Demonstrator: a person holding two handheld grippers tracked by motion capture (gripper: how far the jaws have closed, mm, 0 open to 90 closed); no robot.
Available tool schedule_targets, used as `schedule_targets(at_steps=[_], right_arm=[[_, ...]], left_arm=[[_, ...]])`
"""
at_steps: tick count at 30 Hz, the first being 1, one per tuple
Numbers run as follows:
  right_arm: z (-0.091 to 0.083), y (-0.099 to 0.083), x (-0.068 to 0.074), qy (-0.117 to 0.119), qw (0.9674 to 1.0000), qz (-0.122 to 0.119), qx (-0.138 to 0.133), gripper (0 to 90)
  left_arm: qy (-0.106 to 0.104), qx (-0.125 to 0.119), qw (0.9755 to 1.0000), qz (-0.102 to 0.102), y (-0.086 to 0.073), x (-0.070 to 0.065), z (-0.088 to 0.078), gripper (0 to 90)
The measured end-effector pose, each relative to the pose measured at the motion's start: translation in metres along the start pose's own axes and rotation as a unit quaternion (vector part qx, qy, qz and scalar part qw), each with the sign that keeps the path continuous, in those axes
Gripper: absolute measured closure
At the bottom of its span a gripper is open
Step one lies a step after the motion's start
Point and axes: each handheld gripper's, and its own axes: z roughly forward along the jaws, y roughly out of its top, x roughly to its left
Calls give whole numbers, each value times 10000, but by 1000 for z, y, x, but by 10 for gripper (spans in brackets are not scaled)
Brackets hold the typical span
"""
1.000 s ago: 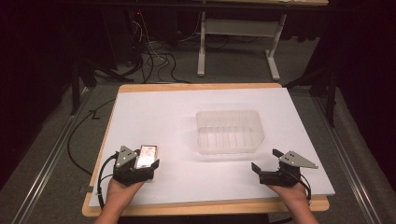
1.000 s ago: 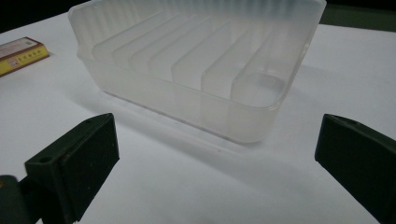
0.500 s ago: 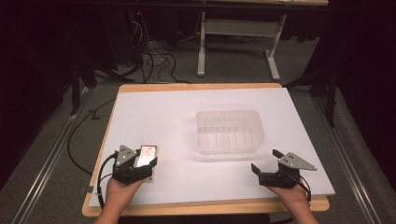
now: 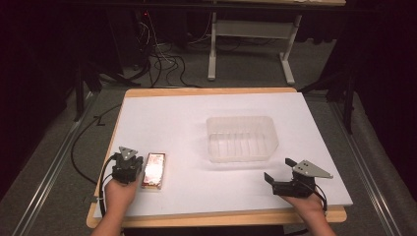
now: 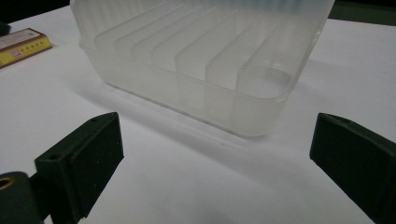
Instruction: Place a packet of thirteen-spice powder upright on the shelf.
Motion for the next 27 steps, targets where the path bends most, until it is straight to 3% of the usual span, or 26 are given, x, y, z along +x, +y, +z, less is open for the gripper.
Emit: schedule_targets(at_steps=[2,3,7,12,14,17,21,27], right_arm=[[0,-1,1,62,10000,1,31,42],[0,-1,1,78,10000,-10,46,45],[0,-2,1,131,9999,-51,38,53],[0,-3,2,190,9998,-3,31,81],[0,-3,2,197,9998,-23,40,81],[0,-3,2,196,9998,-28,46,83],[0,-3,2,156,9999,-26,71,91],[-1,-3,1,133,9999,-21,77,98]], left_arm=[[12,67,10000,39,0,-2,3,900],[-26,119,9998,154,2,-4,5,900],[-166,54,9995,277,5,-9,5,900],[-417,109,9978,511,8,-25,7,900],[-593,92,9956,716,9,-38,5,900],[-603,64,9943,874,10,-46,4,900],[-693,-66,9943,809,10,-44,-2,900],[-791,-166,9938,763,12,-38,-12,717]])
